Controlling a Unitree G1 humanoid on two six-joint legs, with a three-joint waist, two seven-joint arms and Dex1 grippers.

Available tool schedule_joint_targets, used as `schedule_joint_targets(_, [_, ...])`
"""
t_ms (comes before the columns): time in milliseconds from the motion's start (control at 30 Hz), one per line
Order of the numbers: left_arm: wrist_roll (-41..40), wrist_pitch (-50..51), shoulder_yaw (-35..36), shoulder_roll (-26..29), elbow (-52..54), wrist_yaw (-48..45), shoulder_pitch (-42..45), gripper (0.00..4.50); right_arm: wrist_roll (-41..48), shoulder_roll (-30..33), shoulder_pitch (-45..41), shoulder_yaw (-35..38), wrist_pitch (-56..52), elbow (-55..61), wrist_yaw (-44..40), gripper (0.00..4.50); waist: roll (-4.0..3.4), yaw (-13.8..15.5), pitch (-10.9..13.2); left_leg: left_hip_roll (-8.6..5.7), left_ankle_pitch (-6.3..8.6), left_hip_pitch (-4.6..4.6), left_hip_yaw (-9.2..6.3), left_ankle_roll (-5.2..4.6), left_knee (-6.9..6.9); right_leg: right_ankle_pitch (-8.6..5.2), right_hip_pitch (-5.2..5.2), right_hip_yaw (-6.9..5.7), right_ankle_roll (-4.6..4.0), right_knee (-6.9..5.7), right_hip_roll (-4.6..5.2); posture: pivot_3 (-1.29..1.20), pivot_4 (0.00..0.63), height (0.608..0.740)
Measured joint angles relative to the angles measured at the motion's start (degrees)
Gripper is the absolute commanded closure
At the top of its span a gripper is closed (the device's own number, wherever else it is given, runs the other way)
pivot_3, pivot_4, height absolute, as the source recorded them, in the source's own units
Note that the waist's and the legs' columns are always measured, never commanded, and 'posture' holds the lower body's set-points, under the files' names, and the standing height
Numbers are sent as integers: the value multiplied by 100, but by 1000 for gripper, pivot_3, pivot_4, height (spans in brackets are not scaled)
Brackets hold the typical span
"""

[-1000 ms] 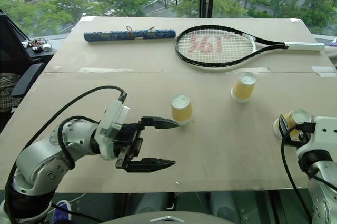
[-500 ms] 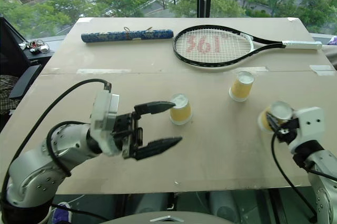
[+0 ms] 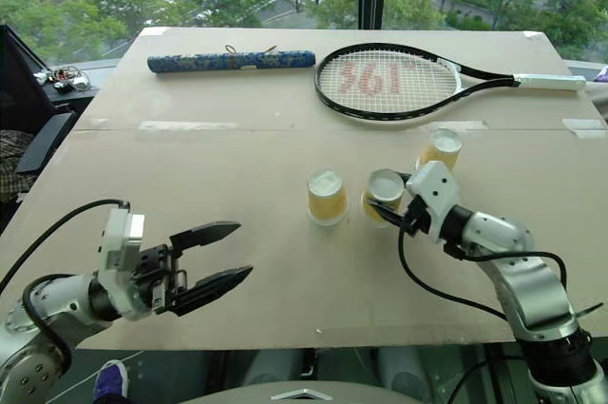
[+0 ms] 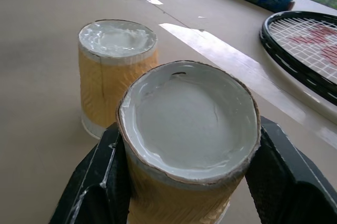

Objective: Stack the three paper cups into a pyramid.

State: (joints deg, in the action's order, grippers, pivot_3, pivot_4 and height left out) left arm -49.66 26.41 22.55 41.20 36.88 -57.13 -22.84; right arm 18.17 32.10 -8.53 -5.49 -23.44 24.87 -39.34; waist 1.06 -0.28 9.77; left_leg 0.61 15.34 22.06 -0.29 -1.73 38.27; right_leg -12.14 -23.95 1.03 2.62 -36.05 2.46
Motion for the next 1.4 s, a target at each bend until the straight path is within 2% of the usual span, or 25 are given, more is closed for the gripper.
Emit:
schedule_joint_targets(200, [10,-192,203,-97,28,-52,-285,0,-200,-52,-412,-267,262,-591,-279,2346,-1,-30,1,0,0,0,1,0,-4,13,-1,-2,-21,2,0,0,150,740])
schedule_joint_targets(867, [124,-387,260,-137,5,-60,-266,0,-580,-312,-469,-590,409,-650,-341,2346,-1,-37,1,0,0,-1,-5,0,-4,14,0,-8,-21,1,-2,0,150,740])
schedule_joint_targets(933, [141,-390,191,-137,-2,-61,-225,0,-562,-348,-472,-587,362,-663,-339,1325,0,-39,0,0,0,-3,-3,0,-4,14,2,-7,-21,1,-2,0,150,740])
schedule_joint_targets(967, [159,-391,165,-137,-4,-61,-213,0,-549,-371,-473,-587,335,-687,-337,1051,1,-42,-1,0,0,-3,-4,0,-4,14,2,-7,-21,1,-2,0,150,740])
schedule_joint_targets(1000, [167,-391,163,-137,-6,-61,-212,0,-545,-383,-473,-588,316,-700,-338,515,1,-45,-1,0,0,-3,-4,0,-4,14,2,-7,-22,1,-2,0,150,740])
schedule_joint_targets(1033, [182,-391,163,-137,-11,-61,-204,0,-544,-390,-472,-592,279,-726,-347,166,-1,-46,0,0,0,-3,-3,0,-4,14,2,-7,-22,1,-2,0,150,740])
schedule_joint_targets(1167, [222,-391,157,-139,-51,-61,-165,0,-516,-384,-495,-574,243,-731,-358,72,-1,-42,1,0,0,-1,-4,0,-4,15,1,-8,-22,2,-2,0,150,740])
schedule_joint_targets(1267, [225,-391,140,-144,-59,-62,-114,0,-181,-355,-635,-374,10,-517,-413,72,-5,-42,3,0,0,-1,-3,0,-4,15,1,-6,-22,2,-1,0,150,740])
schedule_joint_targets(1400, [243,-392,-3,-194,-170,-63,-2,0,681,-85,-1132,412,-502,-62,-524,72,-4,-38,3,0,0,-1,-6,0,-3,15,3,-8,-21,2,-1,0,150,740])
